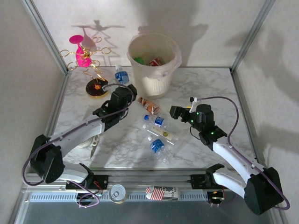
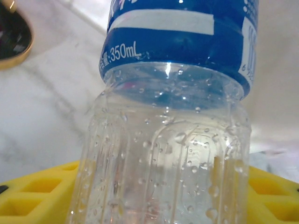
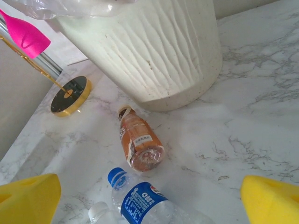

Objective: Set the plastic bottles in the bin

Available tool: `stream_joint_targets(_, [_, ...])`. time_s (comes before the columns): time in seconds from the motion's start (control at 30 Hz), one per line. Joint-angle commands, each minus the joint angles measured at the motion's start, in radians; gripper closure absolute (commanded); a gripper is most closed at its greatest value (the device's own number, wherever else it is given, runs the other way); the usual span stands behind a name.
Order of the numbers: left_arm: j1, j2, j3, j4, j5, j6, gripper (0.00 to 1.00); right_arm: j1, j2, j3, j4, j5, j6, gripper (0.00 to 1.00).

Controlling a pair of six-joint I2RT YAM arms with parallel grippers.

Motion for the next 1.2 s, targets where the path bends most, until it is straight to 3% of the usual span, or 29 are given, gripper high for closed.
stream_joint_targets(0.0, [0.006, -0.038, 0.084, 0.076, 0.049, 0.127, 0.48, 0.006, 0.006, -0.017, 0.045, -0.011, 0.015, 0.01])
stream_joint_targets(0.3, [0.013, 0.115, 0.394, 0.034, 0.16, 0.269, 0.49, 0.006, -0.01, -0.042, 0.059, -0.042, 0.051, 0.01])
stream_joint_targets(0.7, [0.038, 0.493, 0.824, -0.116, 0.303, 0.258, 0.48, 0.007, -0.095, -0.059, 0.008, -0.018, 0.067, 0.01])
stream_joint_targets(0.9, [0.046, 0.647, 0.984, -0.209, 0.323, 0.246, 0.47, 0.007, -0.119, -0.067, -0.01, -0.015, 0.068, 0.01])
stream_joint_targets(1.0, [0.048, 0.669, 1.002, -0.22, 0.329, 0.235, 0.44, 0.006, -0.128, -0.068, -0.023, -0.01, 0.065, 0.01])
stream_joint_targets(1.17, [0.048, 0.664, 1.001, -0.211, 0.327, 0.229, 0.22, 0.006, -0.127, -0.068, -0.026, -0.002, 0.06, 0.01])
